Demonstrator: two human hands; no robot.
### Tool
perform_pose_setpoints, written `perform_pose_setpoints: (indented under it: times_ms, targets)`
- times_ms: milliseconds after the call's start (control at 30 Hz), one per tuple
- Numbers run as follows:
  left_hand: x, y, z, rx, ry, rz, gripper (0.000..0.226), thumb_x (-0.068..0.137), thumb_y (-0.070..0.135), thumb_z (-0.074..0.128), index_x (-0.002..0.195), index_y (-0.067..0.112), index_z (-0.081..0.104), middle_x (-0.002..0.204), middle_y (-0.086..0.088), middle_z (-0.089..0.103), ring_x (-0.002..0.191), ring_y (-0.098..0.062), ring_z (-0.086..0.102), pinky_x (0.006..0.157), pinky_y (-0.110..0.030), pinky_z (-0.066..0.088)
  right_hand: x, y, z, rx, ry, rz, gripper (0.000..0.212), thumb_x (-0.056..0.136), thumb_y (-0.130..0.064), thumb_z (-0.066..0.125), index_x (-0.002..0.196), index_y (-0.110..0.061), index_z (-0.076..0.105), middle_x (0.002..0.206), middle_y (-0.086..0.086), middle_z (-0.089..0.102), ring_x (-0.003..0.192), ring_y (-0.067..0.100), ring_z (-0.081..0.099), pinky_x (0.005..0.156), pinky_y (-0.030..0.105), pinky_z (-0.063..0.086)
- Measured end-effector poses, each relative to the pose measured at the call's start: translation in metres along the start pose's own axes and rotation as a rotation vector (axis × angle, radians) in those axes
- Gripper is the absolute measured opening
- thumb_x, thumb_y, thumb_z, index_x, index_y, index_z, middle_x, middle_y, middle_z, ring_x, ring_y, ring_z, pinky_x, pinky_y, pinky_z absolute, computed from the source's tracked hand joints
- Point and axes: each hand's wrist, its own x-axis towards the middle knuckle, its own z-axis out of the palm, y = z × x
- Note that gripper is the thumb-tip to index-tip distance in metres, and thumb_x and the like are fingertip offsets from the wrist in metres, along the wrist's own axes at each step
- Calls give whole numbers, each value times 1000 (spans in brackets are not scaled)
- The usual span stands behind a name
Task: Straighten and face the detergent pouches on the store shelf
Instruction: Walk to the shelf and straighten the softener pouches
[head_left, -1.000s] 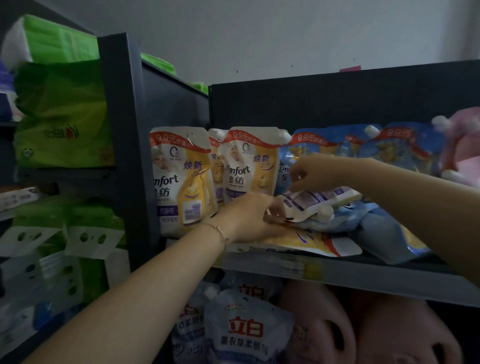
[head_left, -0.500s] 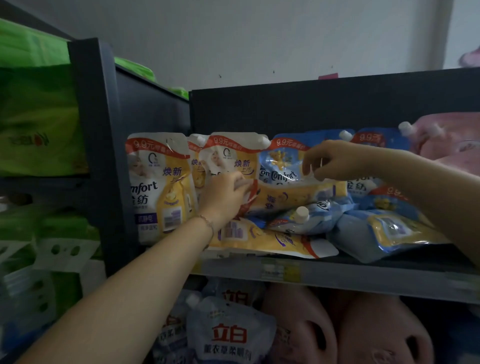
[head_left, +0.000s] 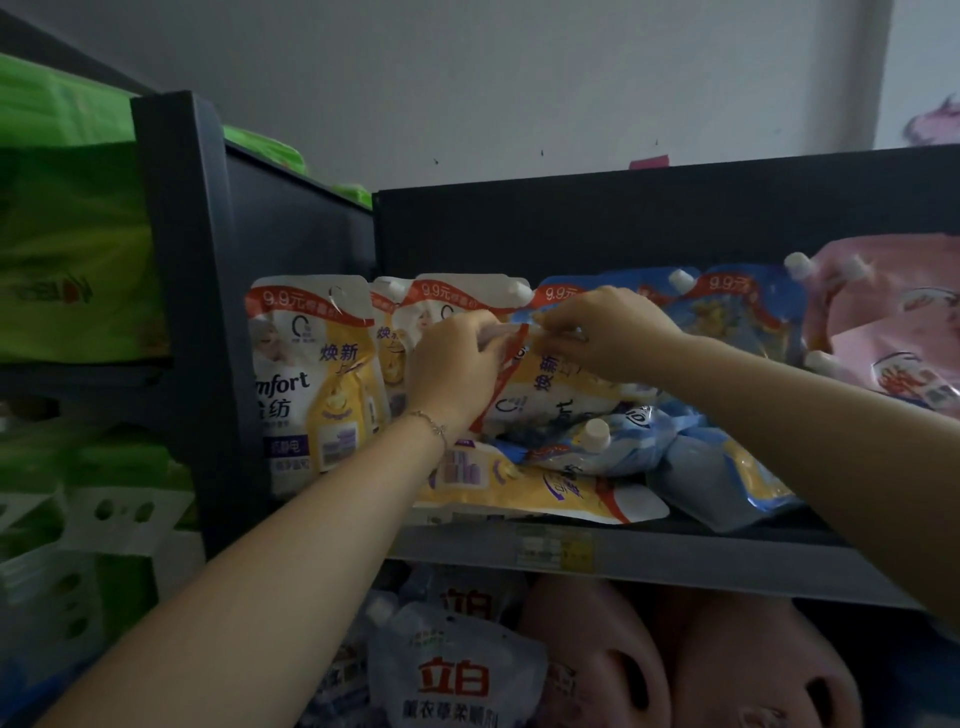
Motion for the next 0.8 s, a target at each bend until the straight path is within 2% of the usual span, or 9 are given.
perform_pose_setpoints:
  times_ms: [133,267,367,433,500,567,667,733,800]
  targets:
    - [-2,-4,-12,-114,1,-102,17,90,30,64,94,14,62,86,3,64,77,-12,61,70,-36,57,8,0,10,32,74,9,29,98,-40,48,107,-23,69,101,0,66,85,24,61,69,37,50]
    - [-15,-19,-21,-150,56,-248,52,81,27,74,120,21,41,114,4,48,100,-11,51,76,-20,47,21,4,19,61,168,77,31,100,-34,45,97,-13,68,93,5,64,78,24,56,63,33,41]
    - [-26,-33,-28,-178,42,-364,58,79,27,76,119,23,35,118,4,42,102,-10,47,67,-10,37,30,5,19,212,245,185,32,99,-32,46,87,-10,66,85,5,62,77,25,58,65,36,47]
    - [-31,-43,-33,-178,22,-425,59,78,28,76,120,24,34,122,4,42,107,-13,49,72,-15,42,38,2,17,325,309,259,31,98,-30,47,82,-11,64,81,5,62,75,25,60,68,40,53]
    - [-35,-48,-38,-96,-7,-451,55,80,31,75,118,24,37,119,5,43,101,-11,49,64,-15,38,50,0,13,410,382,353,29,97,-24,46,78,-9,62,76,5,61,72,23,59,64,36,51]
    - [-37,-53,-41,-74,-14,-450,44,81,31,74,109,25,40,111,6,49,89,-6,51,58,-15,34,64,0,9,498,448,478,28,94,-16,45,74,-6,60,74,5,58,69,21,55,62,34,46]
    - [-41,-59,-43,-88,-38,-388,27,83,31,71,99,25,51,97,9,56,85,-6,55,65,-21,42,83,2,6,714,532,649,30,93,-12,45,63,-12,51,68,3,52,66,19,51,61,35,46]
    - [-45,-61,-44,-82,-67,-339,19,83,32,70,93,25,56,94,8,60,86,-10,58,69,-25,47,91,-6,8,849,564,701,34,93,-12,46,60,-15,45,64,1,48,65,19,51,59,33,45]
    - [-49,-59,-45,-99,-111,-310,17,84,34,69,91,22,59,91,9,60,82,-5,57,64,-18,44,95,-18,15,995,566,701,35,93,-10,45,59,-17,43,63,1,47,65,18,51,59,32,45]
